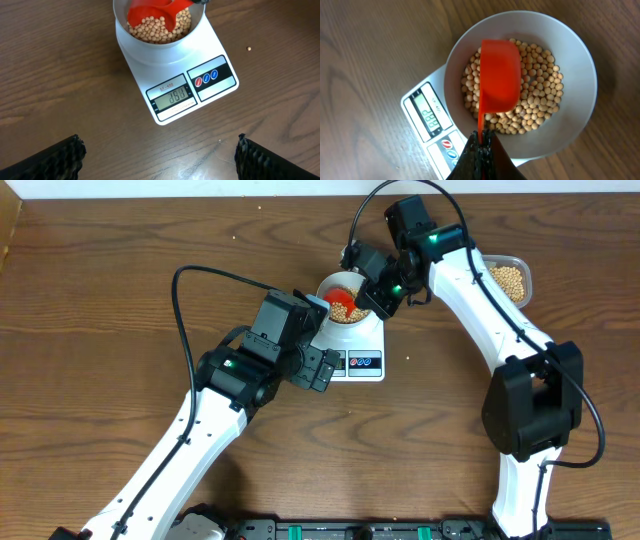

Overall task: Scoop item into bowl and weigh 50g on scale
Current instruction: 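Lift the scoop away from the bowl toward the tub with the right gripper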

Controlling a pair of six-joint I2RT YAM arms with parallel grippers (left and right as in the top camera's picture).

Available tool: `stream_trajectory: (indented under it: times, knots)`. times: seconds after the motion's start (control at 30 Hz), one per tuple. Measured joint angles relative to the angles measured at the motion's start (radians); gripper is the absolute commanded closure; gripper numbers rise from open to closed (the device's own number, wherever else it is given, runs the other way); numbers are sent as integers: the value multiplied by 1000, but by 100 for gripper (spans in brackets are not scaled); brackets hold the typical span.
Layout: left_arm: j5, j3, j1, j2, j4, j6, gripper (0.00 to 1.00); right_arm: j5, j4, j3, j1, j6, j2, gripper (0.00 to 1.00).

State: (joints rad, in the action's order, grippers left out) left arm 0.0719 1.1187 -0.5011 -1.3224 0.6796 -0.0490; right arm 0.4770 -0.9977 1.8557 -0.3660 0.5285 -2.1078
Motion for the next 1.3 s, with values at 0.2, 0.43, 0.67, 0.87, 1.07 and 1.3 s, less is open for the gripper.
stream_trajectory:
  times: [0.2, 0.43, 0.67, 0.87, 1.07, 1.3]
  knots:
    - [0, 0, 0, 0, 0, 0, 2, 111, -4, 0, 47, -82, 0, 99]
    - [0, 0, 0, 0, 0, 0, 2, 278, -7, -1, 102, -153, 0, 99]
    - [0, 0, 0, 0, 0, 0, 2, 341, -6, -1, 129, -220, 0, 99]
    - [0, 0, 0, 0, 0, 0, 2, 417, -6, -1, 171, -253, 0, 99]
    - [0, 0, 0, 0, 0, 0, 2, 521, -7, -1, 257, -260, 0, 99]
    - [0, 0, 0, 0, 0, 0, 2, 616, -8, -1, 315, -259, 0, 99]
